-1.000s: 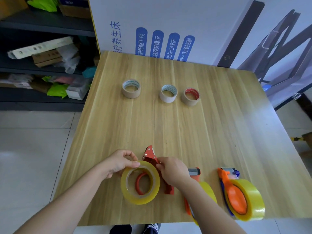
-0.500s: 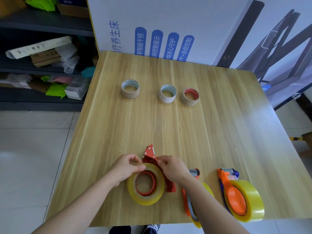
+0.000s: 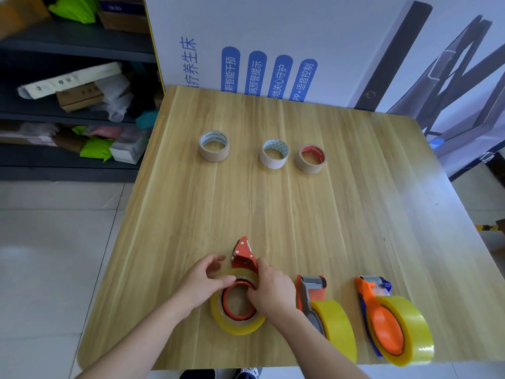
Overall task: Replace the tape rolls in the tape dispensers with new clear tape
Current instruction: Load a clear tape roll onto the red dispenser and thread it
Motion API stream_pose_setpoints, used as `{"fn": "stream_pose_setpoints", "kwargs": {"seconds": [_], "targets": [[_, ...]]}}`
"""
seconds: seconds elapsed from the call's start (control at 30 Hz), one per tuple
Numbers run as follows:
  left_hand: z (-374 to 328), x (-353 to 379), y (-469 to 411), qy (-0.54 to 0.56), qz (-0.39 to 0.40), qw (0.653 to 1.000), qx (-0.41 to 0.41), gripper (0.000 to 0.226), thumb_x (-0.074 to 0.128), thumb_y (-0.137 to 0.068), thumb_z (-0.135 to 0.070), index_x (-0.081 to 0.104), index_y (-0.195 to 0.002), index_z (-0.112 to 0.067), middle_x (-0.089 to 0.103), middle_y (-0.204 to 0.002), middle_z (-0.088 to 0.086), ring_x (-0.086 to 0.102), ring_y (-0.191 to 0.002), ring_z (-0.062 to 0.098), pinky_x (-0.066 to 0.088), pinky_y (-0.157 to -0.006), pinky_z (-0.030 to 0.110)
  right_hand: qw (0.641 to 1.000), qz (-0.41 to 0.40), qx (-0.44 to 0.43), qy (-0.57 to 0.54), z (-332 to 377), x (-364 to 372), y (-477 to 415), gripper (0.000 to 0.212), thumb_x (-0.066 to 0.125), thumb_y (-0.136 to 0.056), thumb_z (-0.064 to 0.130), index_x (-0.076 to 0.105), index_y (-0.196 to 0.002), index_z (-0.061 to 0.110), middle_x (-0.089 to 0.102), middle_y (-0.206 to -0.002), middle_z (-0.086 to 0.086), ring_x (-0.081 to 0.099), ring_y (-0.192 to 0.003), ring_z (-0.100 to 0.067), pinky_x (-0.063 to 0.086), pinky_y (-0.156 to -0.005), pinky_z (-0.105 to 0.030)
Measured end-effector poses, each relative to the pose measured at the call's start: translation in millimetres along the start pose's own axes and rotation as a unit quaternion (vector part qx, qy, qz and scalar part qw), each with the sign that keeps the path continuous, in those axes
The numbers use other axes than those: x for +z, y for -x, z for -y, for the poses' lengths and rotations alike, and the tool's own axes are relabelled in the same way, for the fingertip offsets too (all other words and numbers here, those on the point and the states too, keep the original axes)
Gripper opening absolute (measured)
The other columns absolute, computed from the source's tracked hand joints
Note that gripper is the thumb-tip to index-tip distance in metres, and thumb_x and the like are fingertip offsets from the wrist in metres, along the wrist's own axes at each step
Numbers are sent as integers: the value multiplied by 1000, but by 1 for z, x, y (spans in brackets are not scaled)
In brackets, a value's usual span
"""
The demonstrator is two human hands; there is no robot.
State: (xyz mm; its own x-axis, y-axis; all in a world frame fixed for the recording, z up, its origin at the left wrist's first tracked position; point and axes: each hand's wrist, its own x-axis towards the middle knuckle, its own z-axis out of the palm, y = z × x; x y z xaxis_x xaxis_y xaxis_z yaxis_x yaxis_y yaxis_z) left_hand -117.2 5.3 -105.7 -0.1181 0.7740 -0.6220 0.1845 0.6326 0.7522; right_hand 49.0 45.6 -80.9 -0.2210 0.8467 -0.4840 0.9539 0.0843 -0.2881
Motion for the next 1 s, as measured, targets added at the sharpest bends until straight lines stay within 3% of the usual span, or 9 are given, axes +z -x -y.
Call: {"fn": "stream_pose_setpoints", "kwargs": {"seconds": [0.17, 0.27, 0.37, 0.5, 0.6, 0.67, 0.73, 0.83, 1.0], "targets": [[-12, -15, 24, 200, 109, 973, -27, 108, 92, -37, -50, 49, -132, -24, 62, -124, 1, 56, -116, 15, 39, -101, 32, 986, -27, -10, -165, 1, -14, 2, 36, 66, -78, 35, 52, -109, 24, 68, -95, 6, 65, -87, -19, 54, -70, -34], [-24, -22, 35, 336, 182, 924, 4, 91, 96, -38, -39, 65, -115, -4, 68, -113, 20, 65, -104, 30, 51, -93, 40, 958, -55, -14, -282, 11, -32, 2, 38, 72, -75, 28, 55, -108, 26, 68, -94, 8, 66, -88, -18, 56, -76, -36], [-46, -30, 46, 368, 206, 904, 75, 66, 93, -49, -32, 71, -102, 1, 69, -102, 23, 68, -92, 30, 56, -79, 36, 916, -64, -39, -395, 22, -54, 4, 39, 72, -76, 11, 56, -105, 32, 68, -92, 8, 66, -87, -13, 57, -79, -35], [-80, -36, 60, 316, 166, 922, 153, 62, 92, -52, -32, 71, -103, -4, 69, -102, 24, 69, -86, 31, 56, -78, 36, 870, -73, -91, -478, 35, -81, 8, 40, 69, -80, 4, 56, -109, 28, 70, -97, 2, 68, -92, -11, 57, -86, -41], [-103, -36, 73, 270, 93, 936, 204, 69, 93, -47, -34, 69, -106, -8, 72, -102, 21, 70, -89, 30, 57, -77, 33, 856, -133, -124, -485, 47, -96, 15, 44, 67, -84, 8, 52, -122, 26, 64, -108, 13, 59, -100, 8, 48, -87, -14], [-117, -35, 82, 251, 49, 936, 241, 68, 90, -49, -33, 66, -109, -10, 74, -101, 15, 71, -91, 27, 57, -76, 30, 840, -208, -123, -486, 55, -107, 26, 43, 62, -90, 13, 50, -131, 20, 58, -123, 11, 54, -111, 5, 43, -93, -13], [-129, -35, 89, 234, 13, 931, 280, 62, 84, -56, -32, 65, -112, -13, 74, -103, 11, 70, -94, 26, 57, -77, 28, 804, -227, -142, -530, 63, -123, 42, 24, 57, -96, 19, 61, -118, 11, 66, -112, 1, 61, -95, 3, 49, -82, -17], [-143, -36, 100, 220, -16, 915, 337, 42, 75, -74, -17, 62, -115, -14, 74, -104, 5, 70, -96, 20, 55, -76, 24, 787, -152, -223, -555, 72, -142, 57, 29, 56, -94, 32, 69, -101, 6, 73, -90, -11, 65, -77, -6, 49, -67, -17], [-159, -34, 120, 197, -32, 890, 410, 51, 70, -80, -32, 56, -127, -17, 70, -115, 5, 66, -106, 20, 54, -82, 26, 774, -60, -260, -574, 79, -164, 62, 58, 66, -73, 55, 67, -104, 6, 71, -91, -5, 65, -84, -14, 51, -80, -32]]}}
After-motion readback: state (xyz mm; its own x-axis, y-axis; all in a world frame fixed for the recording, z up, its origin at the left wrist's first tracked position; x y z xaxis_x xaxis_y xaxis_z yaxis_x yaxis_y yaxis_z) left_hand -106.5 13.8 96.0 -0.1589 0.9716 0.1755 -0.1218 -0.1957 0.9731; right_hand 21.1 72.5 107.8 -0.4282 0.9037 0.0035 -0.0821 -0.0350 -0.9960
